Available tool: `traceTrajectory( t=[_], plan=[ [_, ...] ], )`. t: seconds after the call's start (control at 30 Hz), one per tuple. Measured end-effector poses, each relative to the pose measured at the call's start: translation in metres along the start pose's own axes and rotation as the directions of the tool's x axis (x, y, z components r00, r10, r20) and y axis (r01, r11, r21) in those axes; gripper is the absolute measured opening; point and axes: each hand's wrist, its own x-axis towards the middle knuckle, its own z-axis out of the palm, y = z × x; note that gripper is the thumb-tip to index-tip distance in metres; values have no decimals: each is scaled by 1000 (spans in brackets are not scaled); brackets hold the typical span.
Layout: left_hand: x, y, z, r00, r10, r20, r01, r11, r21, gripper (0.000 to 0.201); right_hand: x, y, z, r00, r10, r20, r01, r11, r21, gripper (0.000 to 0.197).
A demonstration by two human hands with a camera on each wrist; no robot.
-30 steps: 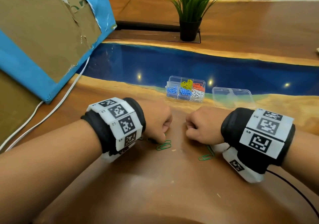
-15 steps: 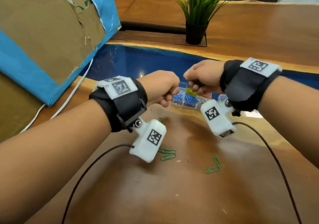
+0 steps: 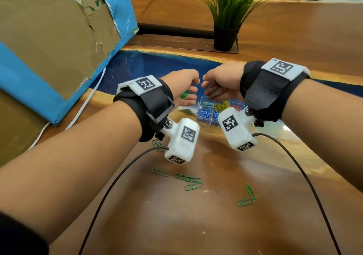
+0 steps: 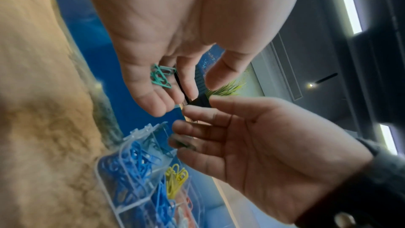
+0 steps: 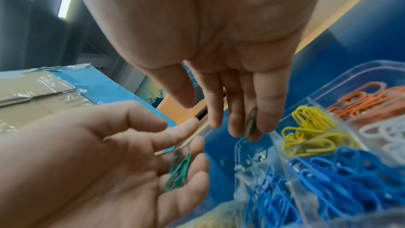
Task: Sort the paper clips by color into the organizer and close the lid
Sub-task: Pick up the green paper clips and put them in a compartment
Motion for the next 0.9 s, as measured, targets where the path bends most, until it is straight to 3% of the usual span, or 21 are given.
traceTrajectory(
  t=[0.37,0.6,0.73,0.8,0.9],
  plan=[
    [1,9,24,999,39,-5,-39,999,2,17,0,19,-20,984,-124,-129,123,992,-13,38],
    [3,6,36,989,143,-34,-144,989,-19,27,-5,42,-35,981,-168,-101,164,986,-41,41],
    [1,10,36,977,204,-65,-193,971,140,31,-9,50,-41,975,-208,-76,202,977,-74,37],
    [3,6,30,952,305,-40,-252,847,468,29,-11,53,-42,973,-217,-74,210,974,-83,31],
    [4,-5,16,909,409,83,-280,450,848,26,-11,60,-42,971,-227,-77,217,970,-112,25]
  ],
)
